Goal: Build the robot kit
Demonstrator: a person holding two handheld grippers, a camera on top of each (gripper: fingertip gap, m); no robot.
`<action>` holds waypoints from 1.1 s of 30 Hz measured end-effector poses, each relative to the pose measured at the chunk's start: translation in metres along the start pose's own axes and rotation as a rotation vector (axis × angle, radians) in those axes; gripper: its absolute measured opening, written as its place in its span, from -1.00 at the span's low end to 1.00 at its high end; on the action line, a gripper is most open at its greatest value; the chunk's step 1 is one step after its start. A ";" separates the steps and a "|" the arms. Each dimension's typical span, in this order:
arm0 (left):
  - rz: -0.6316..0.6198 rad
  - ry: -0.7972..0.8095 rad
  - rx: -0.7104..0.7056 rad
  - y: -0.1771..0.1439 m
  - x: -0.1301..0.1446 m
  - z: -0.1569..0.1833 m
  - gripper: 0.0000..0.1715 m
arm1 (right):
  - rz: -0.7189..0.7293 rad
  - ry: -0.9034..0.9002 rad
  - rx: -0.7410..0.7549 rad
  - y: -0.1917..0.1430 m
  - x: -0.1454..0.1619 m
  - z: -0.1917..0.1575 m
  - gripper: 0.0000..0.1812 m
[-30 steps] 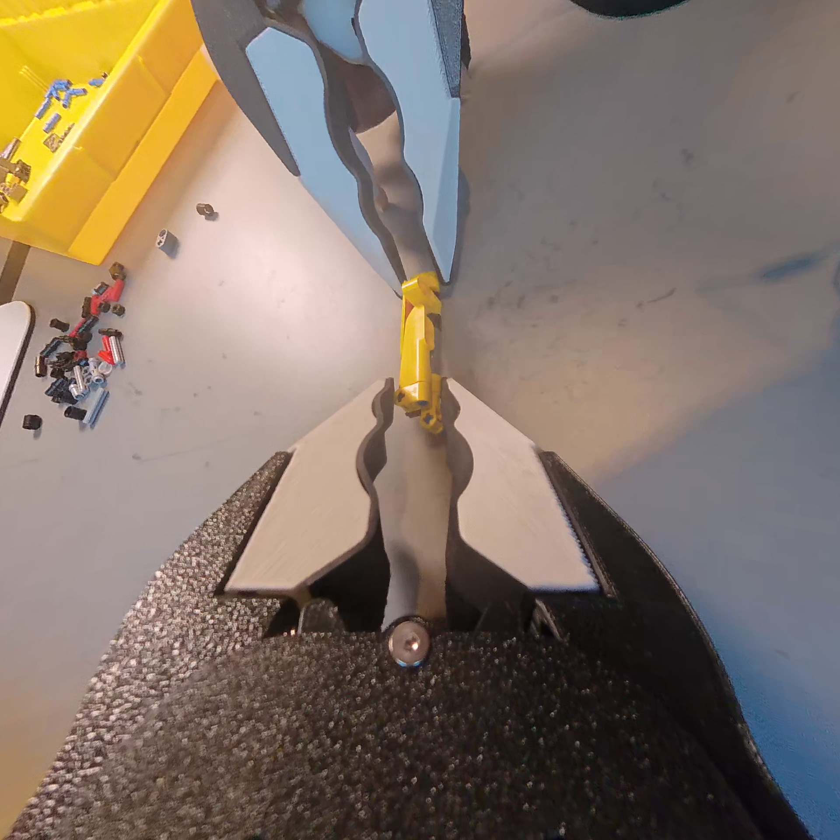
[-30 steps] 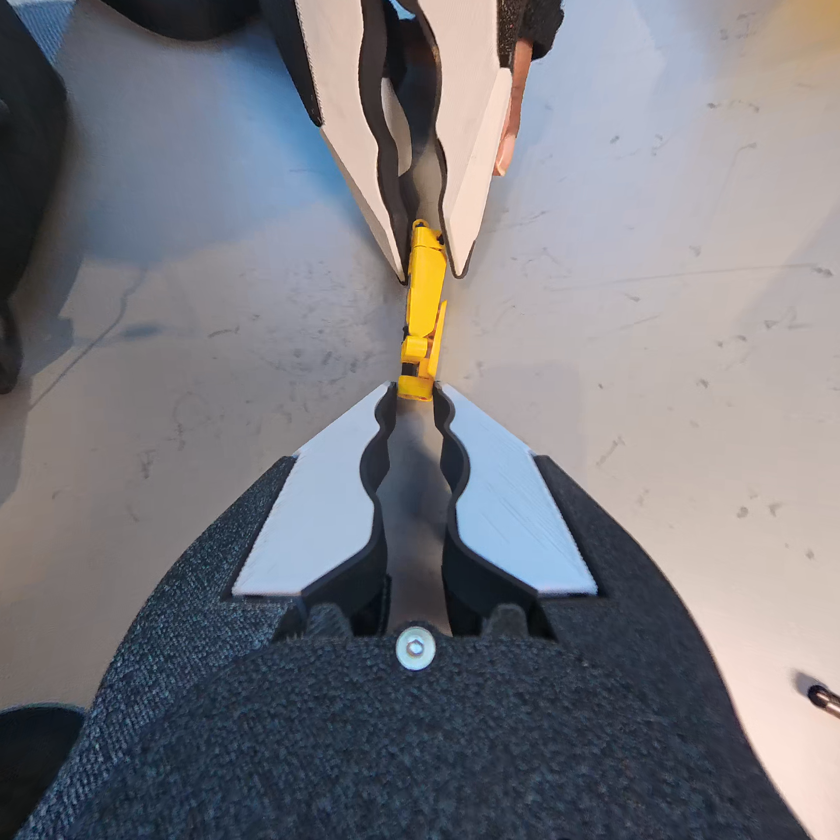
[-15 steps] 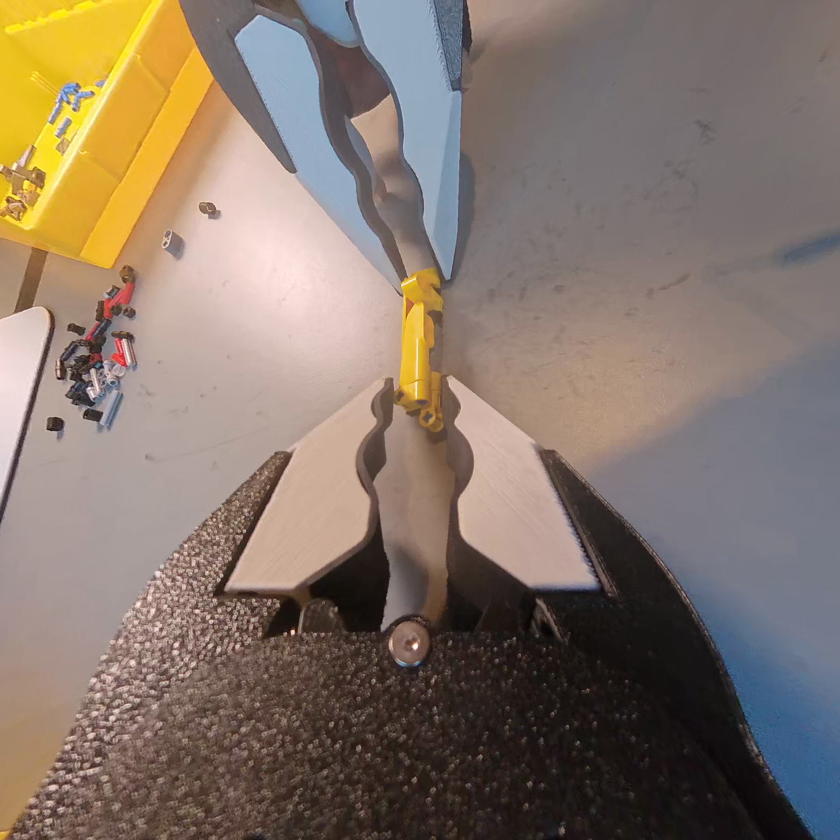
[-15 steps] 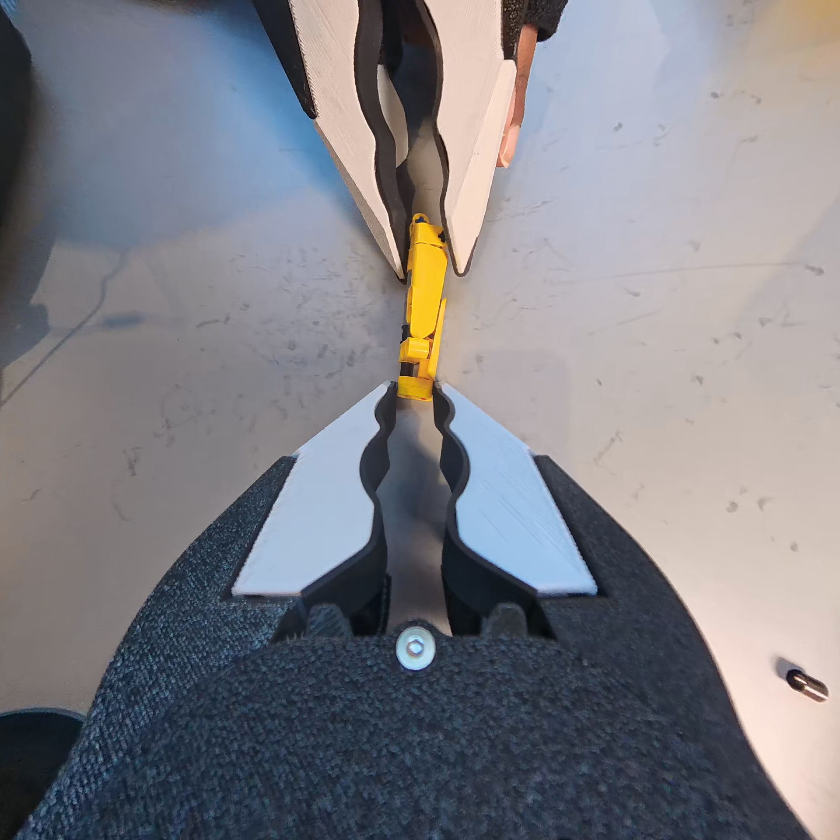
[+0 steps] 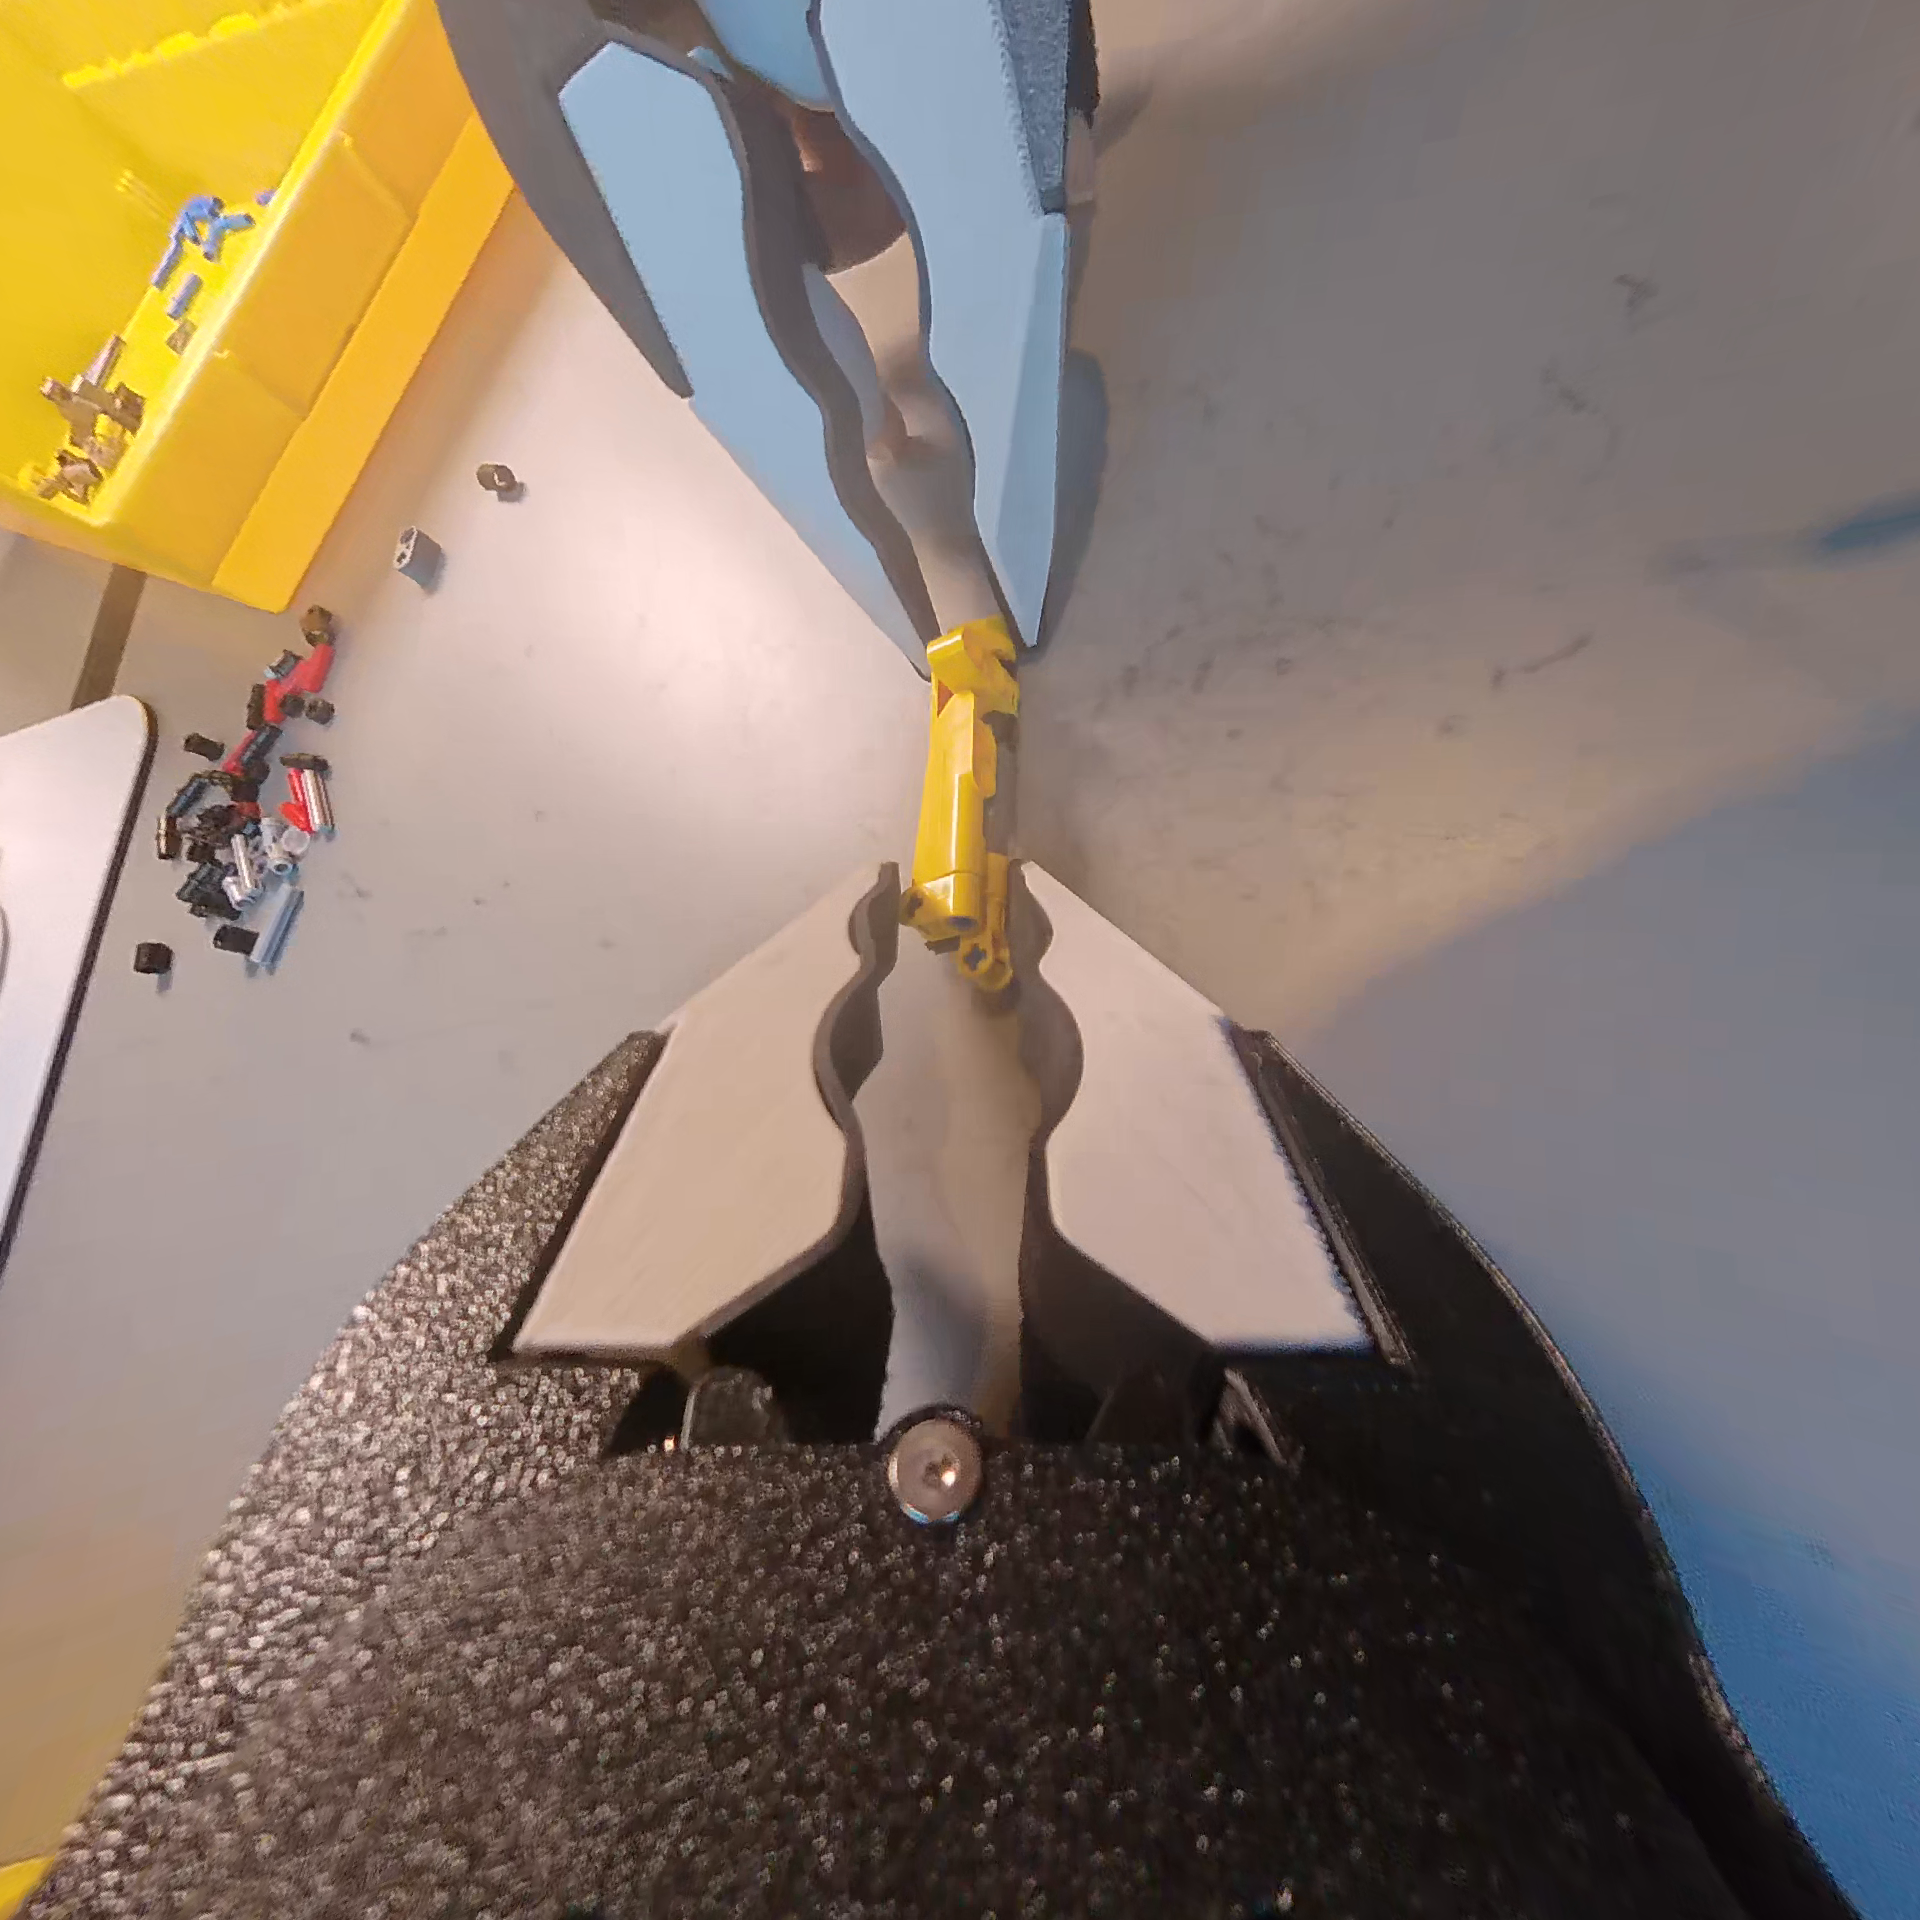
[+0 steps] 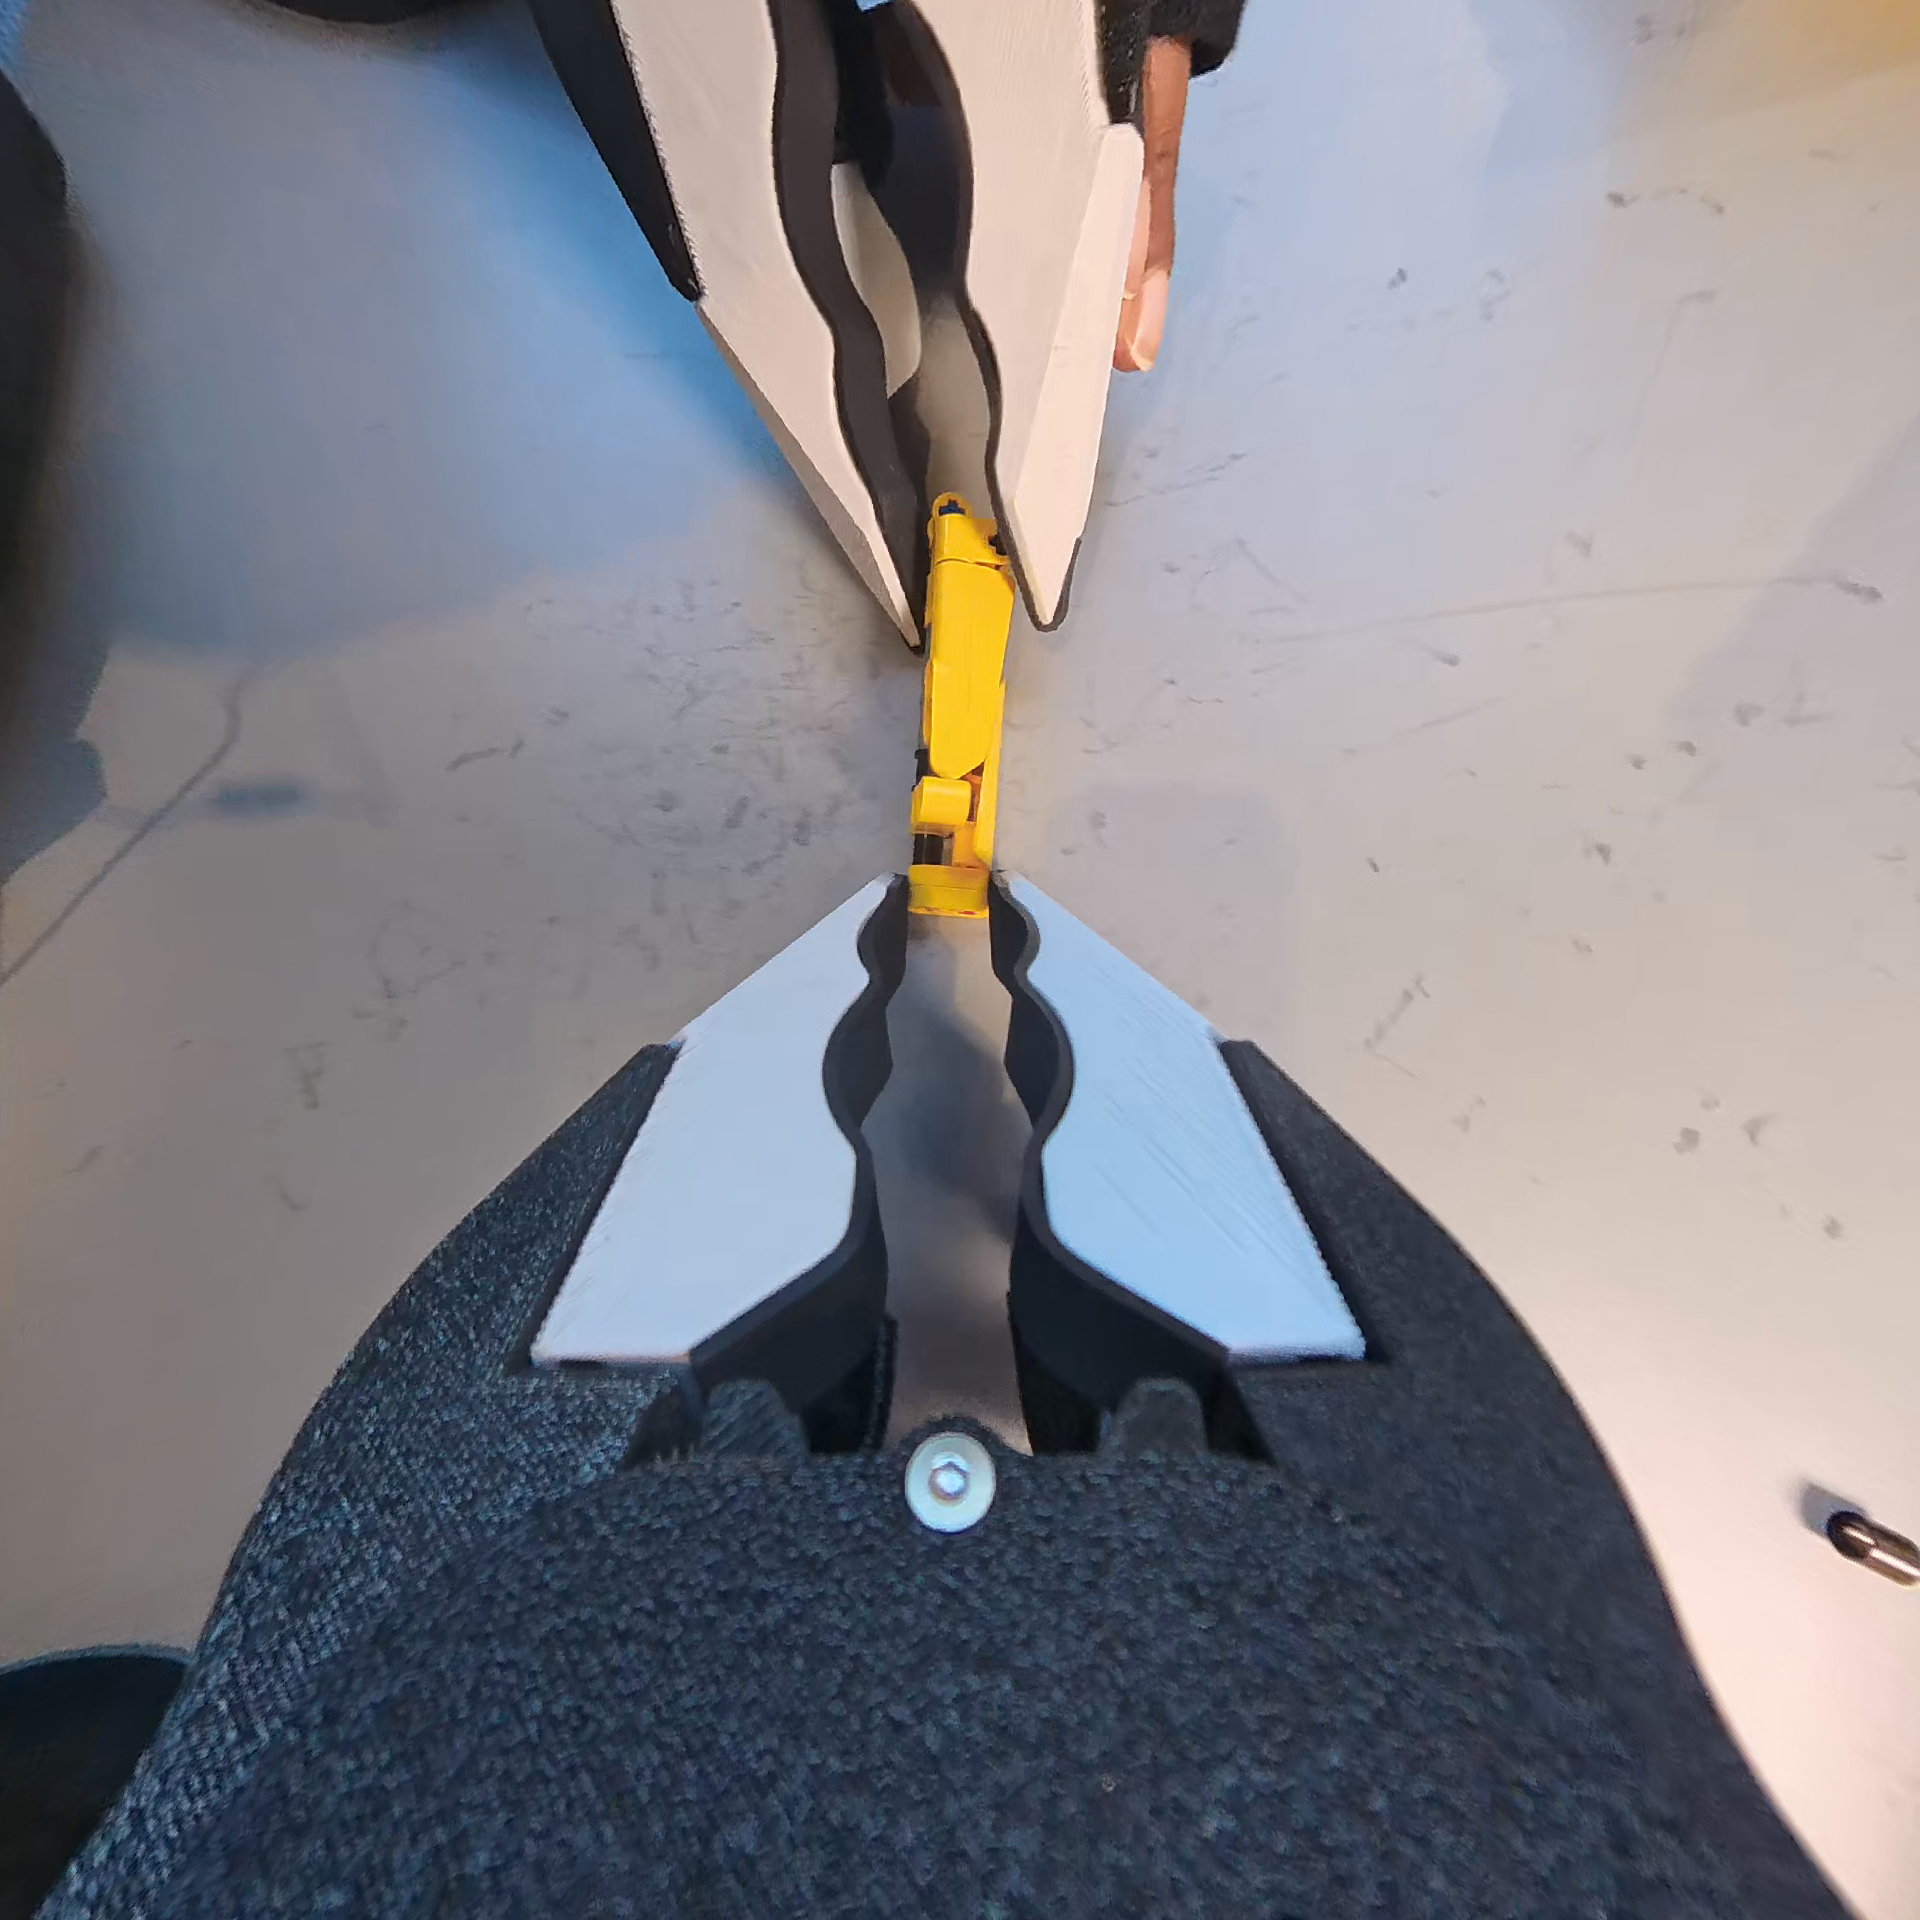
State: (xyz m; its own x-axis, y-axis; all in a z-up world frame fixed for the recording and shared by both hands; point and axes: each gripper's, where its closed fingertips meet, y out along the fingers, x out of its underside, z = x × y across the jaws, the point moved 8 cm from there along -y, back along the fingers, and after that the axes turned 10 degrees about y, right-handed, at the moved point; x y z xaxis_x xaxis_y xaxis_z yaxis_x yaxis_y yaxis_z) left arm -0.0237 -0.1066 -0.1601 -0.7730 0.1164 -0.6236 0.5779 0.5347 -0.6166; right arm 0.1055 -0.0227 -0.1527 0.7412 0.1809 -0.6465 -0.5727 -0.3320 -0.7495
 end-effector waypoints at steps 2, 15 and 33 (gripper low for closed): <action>0.001 -0.044 0.007 0.000 0.000 -0.001 -0.77 | 0.003 0.008 0.004 0.000 0.000 0.000 -0.84; -0.020 -0.070 -0.028 0.000 -0.001 0.001 -0.77 | 0.016 0.061 0.022 0.000 0.001 -0.001 -0.84; -0.020 -0.054 -0.031 0.001 -0.002 0.003 -0.78 | 0.040 0.057 0.034 0.001 0.002 -0.001 -0.84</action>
State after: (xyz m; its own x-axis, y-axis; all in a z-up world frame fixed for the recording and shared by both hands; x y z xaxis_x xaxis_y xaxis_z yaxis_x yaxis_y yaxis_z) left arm -0.0211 -0.1087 -0.1605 -0.7688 0.0609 -0.6366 0.5535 0.5620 -0.6147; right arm 0.1068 -0.0239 -0.1542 0.7355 0.1142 -0.6678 -0.6134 -0.3061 -0.7280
